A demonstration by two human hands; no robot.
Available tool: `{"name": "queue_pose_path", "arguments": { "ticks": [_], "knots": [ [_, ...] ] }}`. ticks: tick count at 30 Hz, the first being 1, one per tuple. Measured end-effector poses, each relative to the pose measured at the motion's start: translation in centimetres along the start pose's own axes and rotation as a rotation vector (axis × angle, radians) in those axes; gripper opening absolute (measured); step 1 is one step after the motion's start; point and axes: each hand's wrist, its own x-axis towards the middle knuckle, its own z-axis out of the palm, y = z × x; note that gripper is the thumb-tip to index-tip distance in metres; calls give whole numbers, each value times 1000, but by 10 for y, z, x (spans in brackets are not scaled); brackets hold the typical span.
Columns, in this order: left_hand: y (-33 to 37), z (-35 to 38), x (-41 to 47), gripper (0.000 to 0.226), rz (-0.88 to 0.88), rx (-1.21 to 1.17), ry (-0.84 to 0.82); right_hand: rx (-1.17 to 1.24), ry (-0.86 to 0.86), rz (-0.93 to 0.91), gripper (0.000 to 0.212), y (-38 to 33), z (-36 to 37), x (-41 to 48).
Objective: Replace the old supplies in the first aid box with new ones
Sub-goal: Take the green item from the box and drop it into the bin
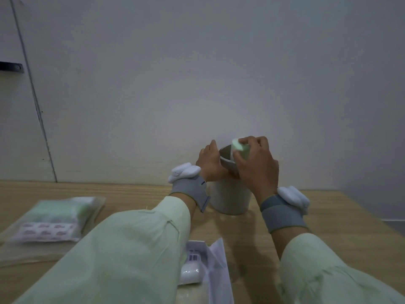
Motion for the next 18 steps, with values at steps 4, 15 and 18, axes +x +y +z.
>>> {"name": "queue_pose_path", "arguments": {
  "ticks": [4, 15, 18],
  "knots": [
    [1, 0, 1, 110, -11, 1, -11, -66, -62, 18, 34, -4, -3, 3],
    [-1, 0, -1, 112, -1, 6, -50, -238, -227, 112, 47, 5, 7, -10],
    [2, 1, -7, 115, -4, -13, -42, -242, -199, 112, 46, 3, 8, -12]
  ]
}}
